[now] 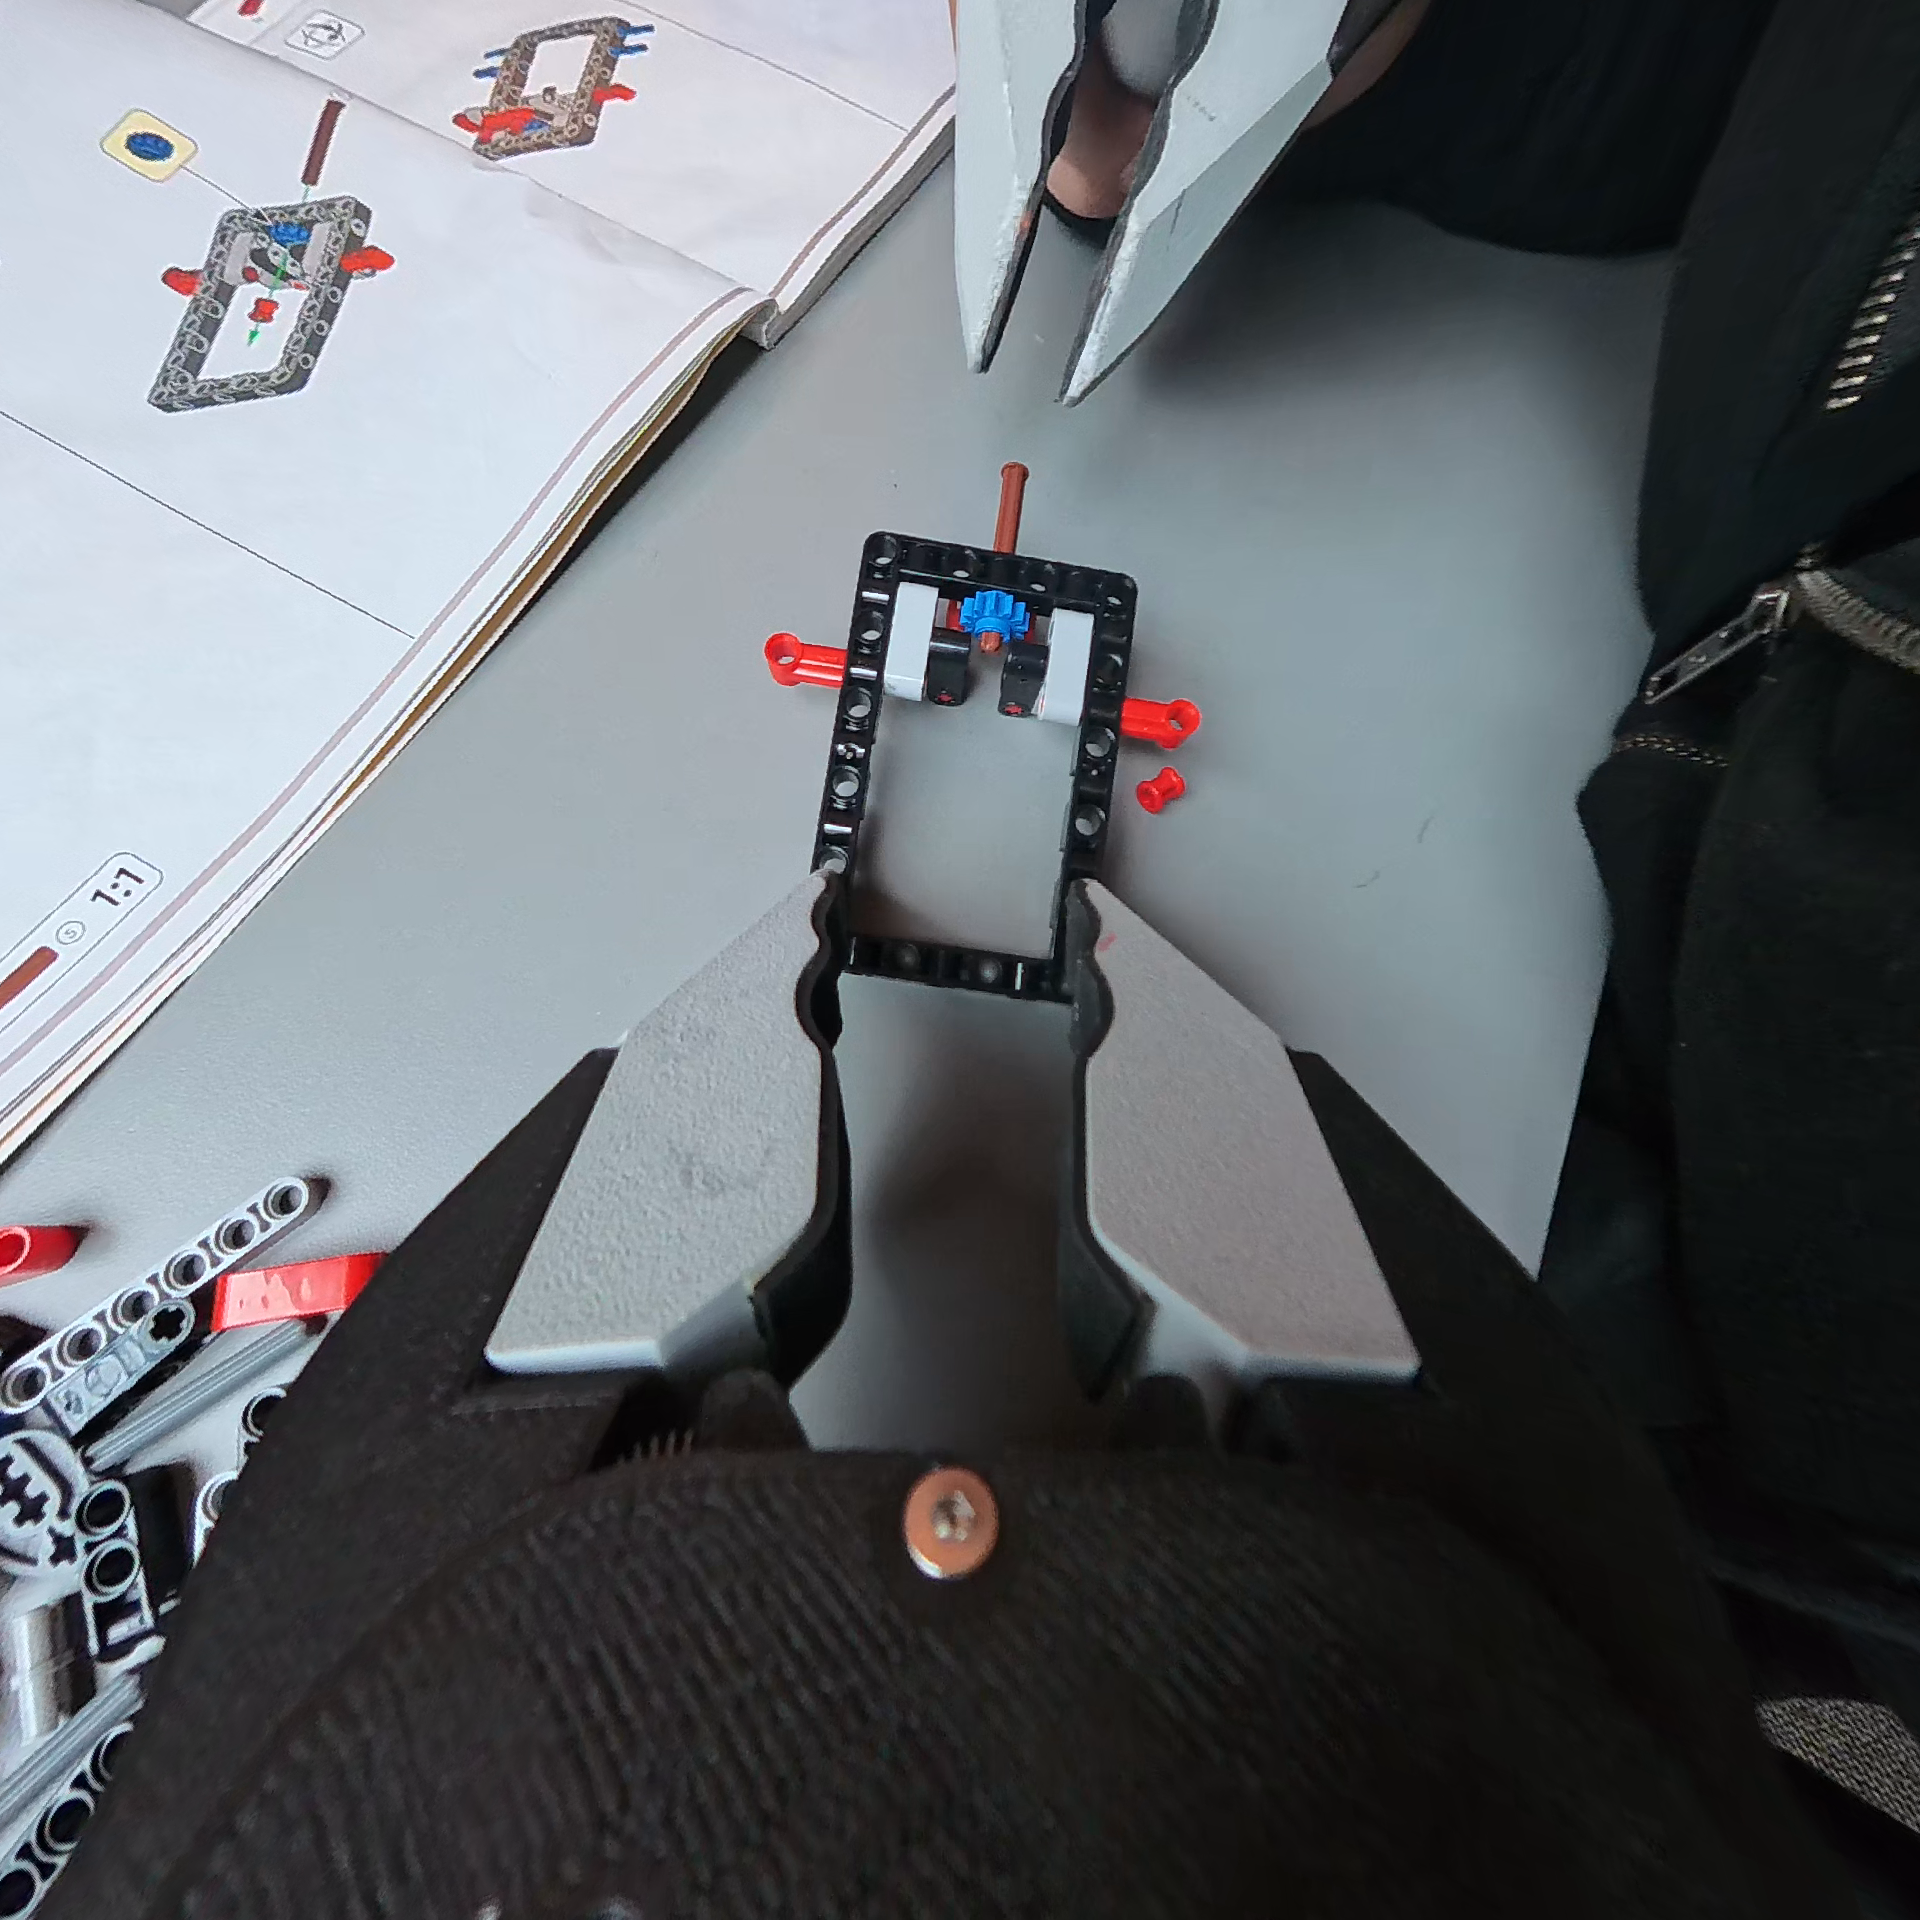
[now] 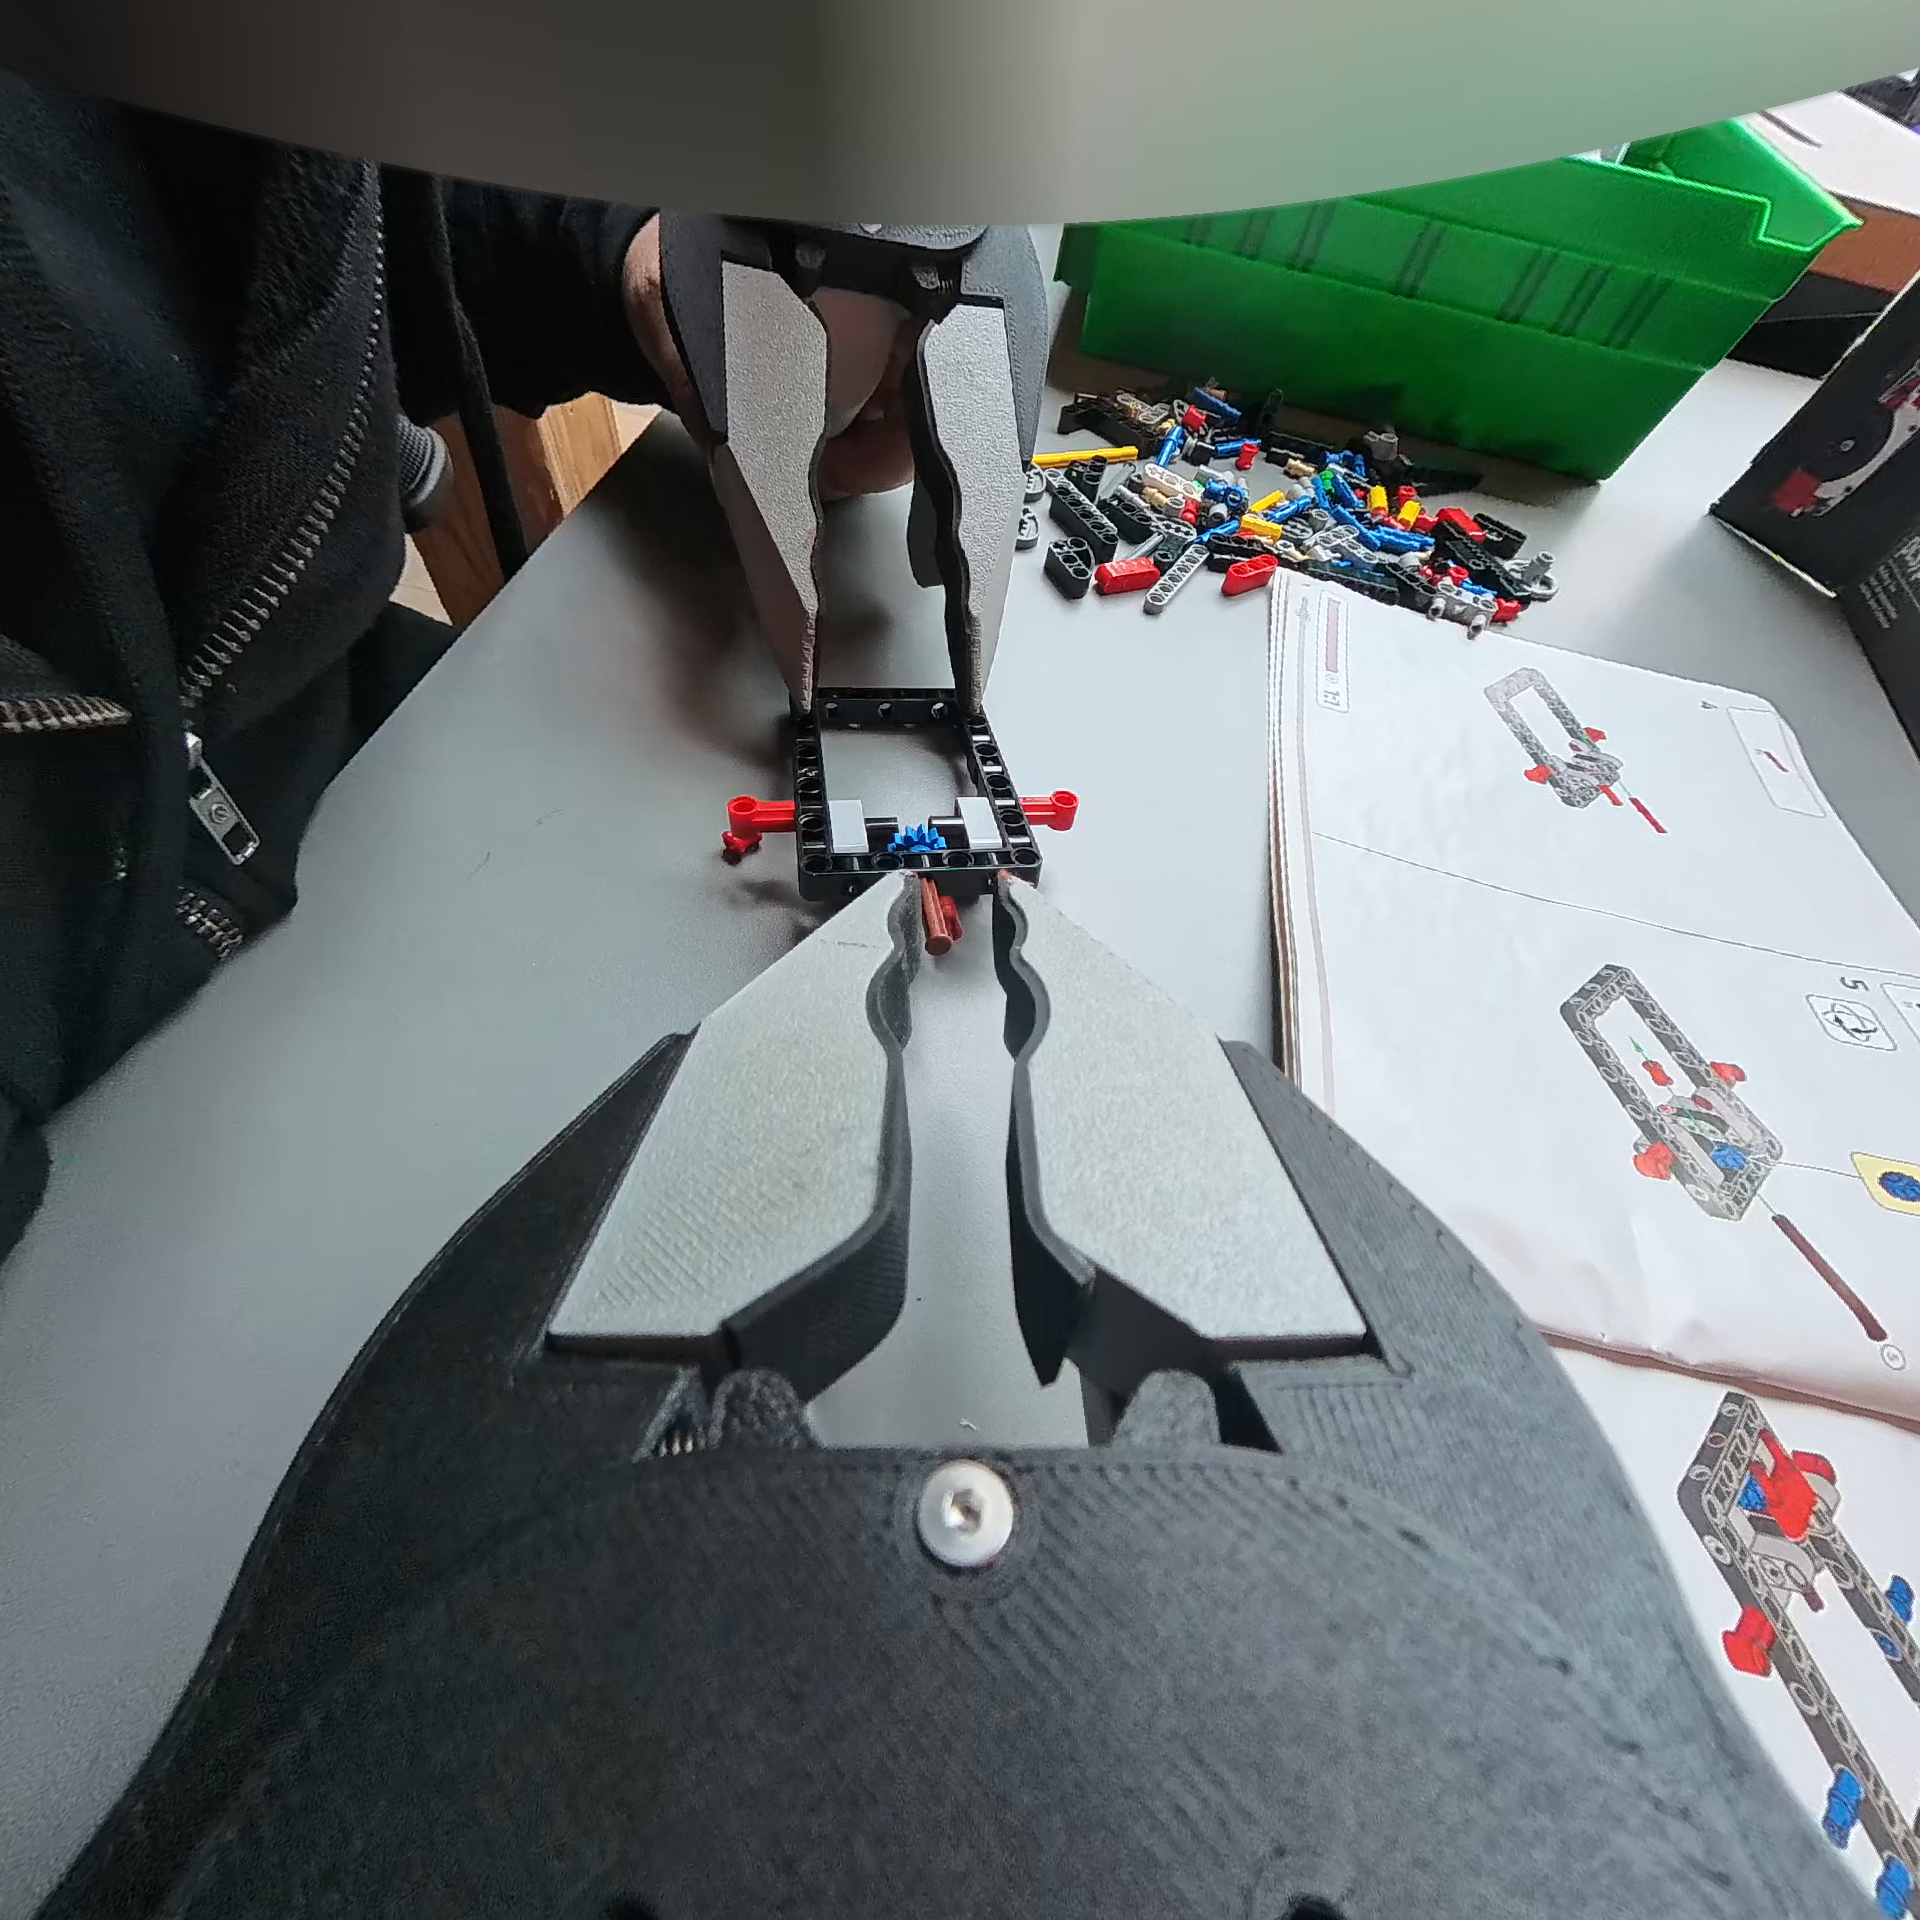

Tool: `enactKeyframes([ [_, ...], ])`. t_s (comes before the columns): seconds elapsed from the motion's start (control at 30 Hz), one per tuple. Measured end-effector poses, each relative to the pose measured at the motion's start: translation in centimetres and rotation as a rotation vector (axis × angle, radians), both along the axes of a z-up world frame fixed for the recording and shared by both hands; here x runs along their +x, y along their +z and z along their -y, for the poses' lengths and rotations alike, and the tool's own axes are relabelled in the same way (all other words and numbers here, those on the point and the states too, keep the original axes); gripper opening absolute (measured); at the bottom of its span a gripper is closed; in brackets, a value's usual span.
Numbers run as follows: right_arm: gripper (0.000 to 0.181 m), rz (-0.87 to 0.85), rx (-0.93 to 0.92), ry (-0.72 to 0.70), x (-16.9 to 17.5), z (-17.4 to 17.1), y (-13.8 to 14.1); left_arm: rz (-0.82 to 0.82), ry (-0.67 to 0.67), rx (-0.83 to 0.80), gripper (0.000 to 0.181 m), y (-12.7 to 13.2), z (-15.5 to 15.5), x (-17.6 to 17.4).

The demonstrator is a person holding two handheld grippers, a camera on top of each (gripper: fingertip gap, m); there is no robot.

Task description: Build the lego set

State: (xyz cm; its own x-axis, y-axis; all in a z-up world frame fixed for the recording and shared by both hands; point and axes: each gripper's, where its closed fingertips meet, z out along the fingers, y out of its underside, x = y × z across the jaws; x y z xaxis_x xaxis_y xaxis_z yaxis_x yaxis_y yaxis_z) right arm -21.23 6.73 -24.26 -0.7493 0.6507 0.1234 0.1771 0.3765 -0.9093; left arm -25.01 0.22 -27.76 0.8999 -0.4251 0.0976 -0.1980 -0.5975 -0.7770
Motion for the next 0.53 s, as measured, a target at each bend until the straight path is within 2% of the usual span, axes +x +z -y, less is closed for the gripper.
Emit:
enactKeyframes([
  [0.23, 0.011, -0.055, -0.012, -0.023, 0.8, -0.8, 0.7, -0.017, 0.002, 0.005, 0.040, -0.1, 0.0, 0.0],
  [0.53, 0.016, -0.127, -0.213, -0.180, 2.3, -6.8, 3.7, -0.037, -0.002, 0.010, 0.041, -0.1, 0.0, 0.1],
])
